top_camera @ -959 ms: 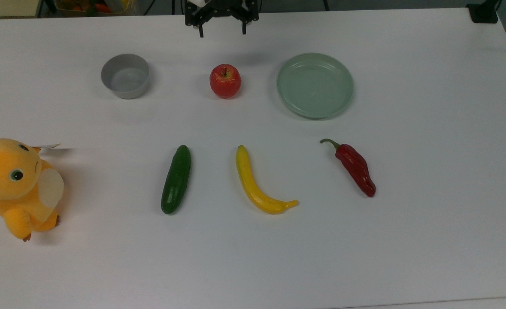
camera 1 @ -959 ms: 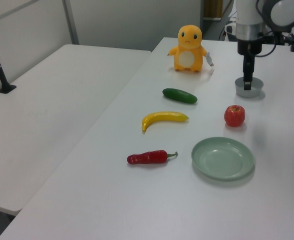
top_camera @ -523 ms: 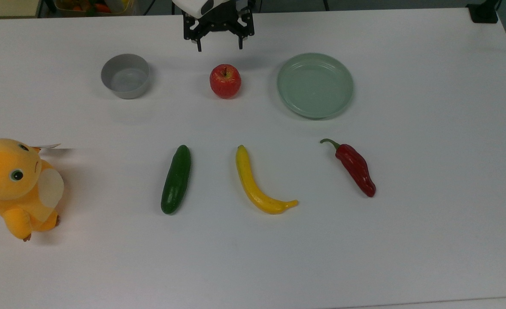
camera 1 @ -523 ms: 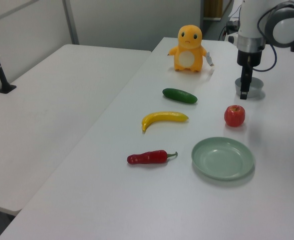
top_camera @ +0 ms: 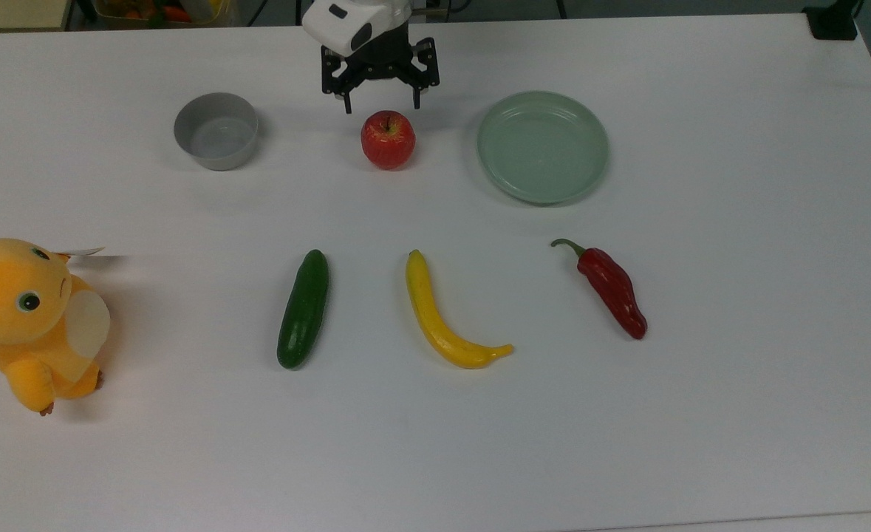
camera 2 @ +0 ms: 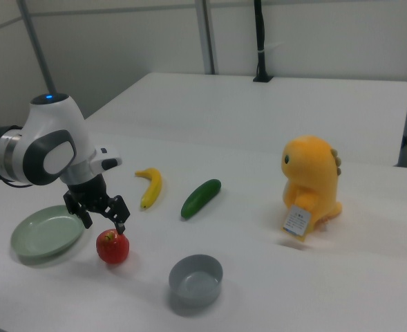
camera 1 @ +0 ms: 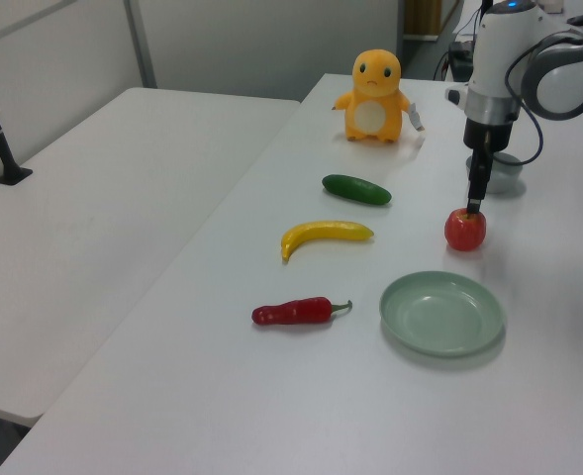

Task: Put the red apple in the bowl
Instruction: 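Move the open gripper over the red apple and lower it, then close the gripper around the red apple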

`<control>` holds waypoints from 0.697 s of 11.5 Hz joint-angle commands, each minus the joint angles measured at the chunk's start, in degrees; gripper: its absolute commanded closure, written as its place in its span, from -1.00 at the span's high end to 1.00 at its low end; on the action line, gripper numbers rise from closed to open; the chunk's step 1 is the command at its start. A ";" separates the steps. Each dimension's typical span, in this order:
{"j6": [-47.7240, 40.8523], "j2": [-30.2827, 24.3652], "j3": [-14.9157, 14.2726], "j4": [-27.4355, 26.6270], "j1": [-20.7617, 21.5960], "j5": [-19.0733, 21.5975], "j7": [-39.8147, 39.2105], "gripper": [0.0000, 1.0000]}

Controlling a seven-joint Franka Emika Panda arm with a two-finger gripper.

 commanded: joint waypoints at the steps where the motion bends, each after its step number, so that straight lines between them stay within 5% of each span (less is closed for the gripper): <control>1: 3.67 2.78 0.27 -0.70 0.24 1.29 -1.42 1.00; 8: 5.62 6.21 0.44 -0.61 1.12 0.41 -0.72 0.91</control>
